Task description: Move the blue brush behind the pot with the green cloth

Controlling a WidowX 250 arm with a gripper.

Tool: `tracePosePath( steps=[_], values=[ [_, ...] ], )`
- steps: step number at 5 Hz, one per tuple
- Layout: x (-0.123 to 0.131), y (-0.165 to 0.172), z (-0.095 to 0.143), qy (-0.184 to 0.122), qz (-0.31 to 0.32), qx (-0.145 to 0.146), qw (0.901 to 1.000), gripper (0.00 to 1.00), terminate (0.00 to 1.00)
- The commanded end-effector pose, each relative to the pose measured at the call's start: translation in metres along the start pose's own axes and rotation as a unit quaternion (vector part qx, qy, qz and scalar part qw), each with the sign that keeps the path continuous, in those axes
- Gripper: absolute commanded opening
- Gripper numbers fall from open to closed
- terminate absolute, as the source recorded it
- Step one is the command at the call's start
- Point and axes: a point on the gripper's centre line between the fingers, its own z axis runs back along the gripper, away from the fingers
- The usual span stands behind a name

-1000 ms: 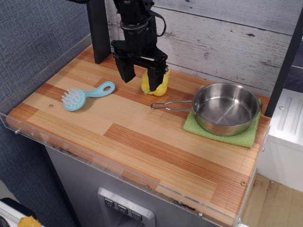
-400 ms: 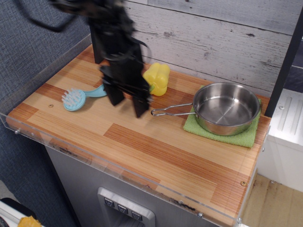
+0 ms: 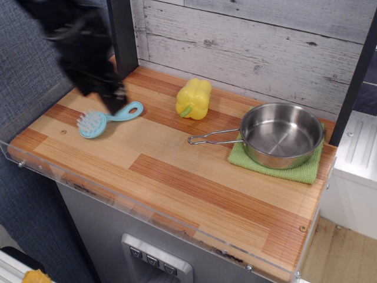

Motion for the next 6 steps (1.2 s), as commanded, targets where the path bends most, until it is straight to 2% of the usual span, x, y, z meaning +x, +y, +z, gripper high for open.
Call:
tracePosePath(
  steps=[1, 2, 3, 5, 6],
  values=[
    [0.023, 0.05, -0.028, 0.011, -0.016, 0.001, 0.9998, 1.0, 0.0],
    [0.026, 0.06, -0.052, 0.036, -0.026, -0.004, 0.999, 1.0, 0.0],
    [0.023, 0.058, -0.064, 0.047, -0.029, -0.007, 0.9984, 1.0, 0.0],
    [0.023, 0.043, -0.075, 0.056, -0.034, -0.019, 0.9977, 1.0, 0.0],
    [0.018, 0.038, -0.097, 0.083, -0.032, -0.027, 0.9957, 1.0, 0.0]
  ],
)
